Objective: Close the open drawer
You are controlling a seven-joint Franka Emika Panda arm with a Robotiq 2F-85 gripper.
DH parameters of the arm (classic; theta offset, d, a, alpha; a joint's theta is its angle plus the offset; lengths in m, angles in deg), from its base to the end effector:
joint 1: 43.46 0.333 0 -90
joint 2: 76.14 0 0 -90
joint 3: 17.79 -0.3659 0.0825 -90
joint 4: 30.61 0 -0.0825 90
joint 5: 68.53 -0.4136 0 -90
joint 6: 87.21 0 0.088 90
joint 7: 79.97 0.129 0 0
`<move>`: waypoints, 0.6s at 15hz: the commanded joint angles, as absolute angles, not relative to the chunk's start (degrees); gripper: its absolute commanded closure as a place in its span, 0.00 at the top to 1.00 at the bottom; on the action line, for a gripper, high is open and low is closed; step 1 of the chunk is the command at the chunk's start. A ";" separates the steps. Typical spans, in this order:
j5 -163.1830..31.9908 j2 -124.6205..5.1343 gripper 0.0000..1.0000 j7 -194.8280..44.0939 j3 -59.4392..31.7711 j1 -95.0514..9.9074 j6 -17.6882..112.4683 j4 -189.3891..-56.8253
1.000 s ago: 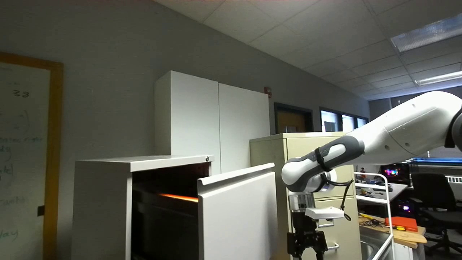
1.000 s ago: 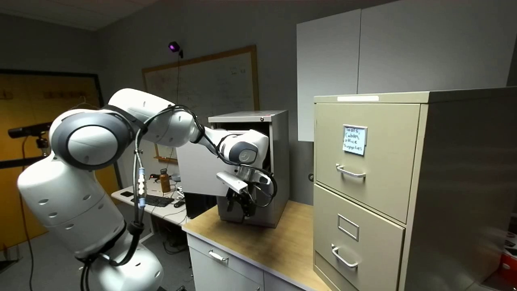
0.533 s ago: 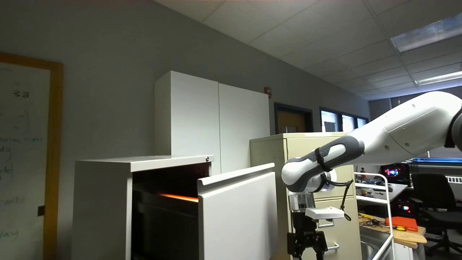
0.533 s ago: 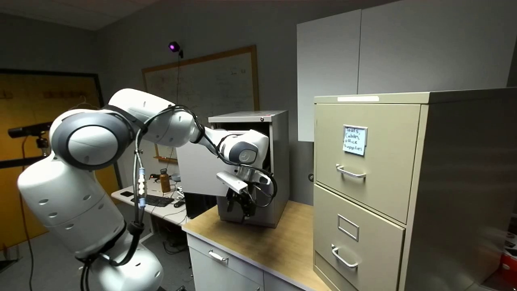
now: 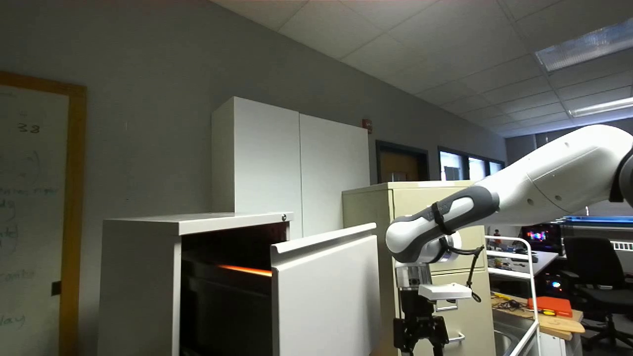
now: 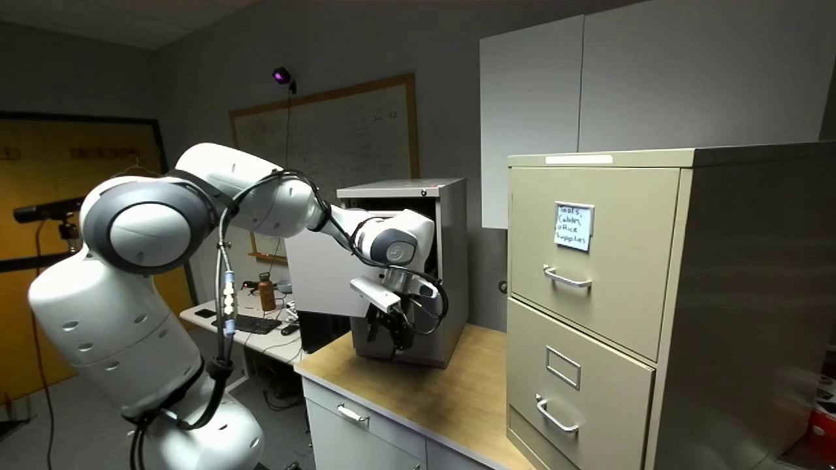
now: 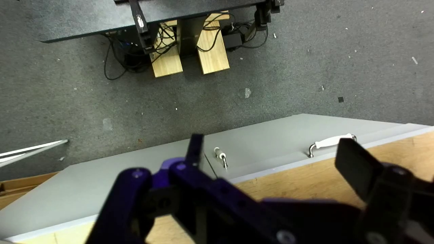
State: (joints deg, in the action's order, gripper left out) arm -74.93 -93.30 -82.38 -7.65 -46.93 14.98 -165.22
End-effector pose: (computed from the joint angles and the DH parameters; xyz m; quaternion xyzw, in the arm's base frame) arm 0.4179 -0.0912 0.4411 -0.9818 0.1080 0.1234 0.0958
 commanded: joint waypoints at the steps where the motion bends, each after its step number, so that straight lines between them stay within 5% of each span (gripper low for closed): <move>1: -75.17 -93.18 1.00 -82.48 -8.69 -48.09 14.86 -165.12; 9: -74.54 -95.77 1.00 -80.71 -9.40 -48.72 16.75 -164.85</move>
State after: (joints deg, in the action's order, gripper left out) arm -74.91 -93.63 -82.05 -8.04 -47.61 16.22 -165.18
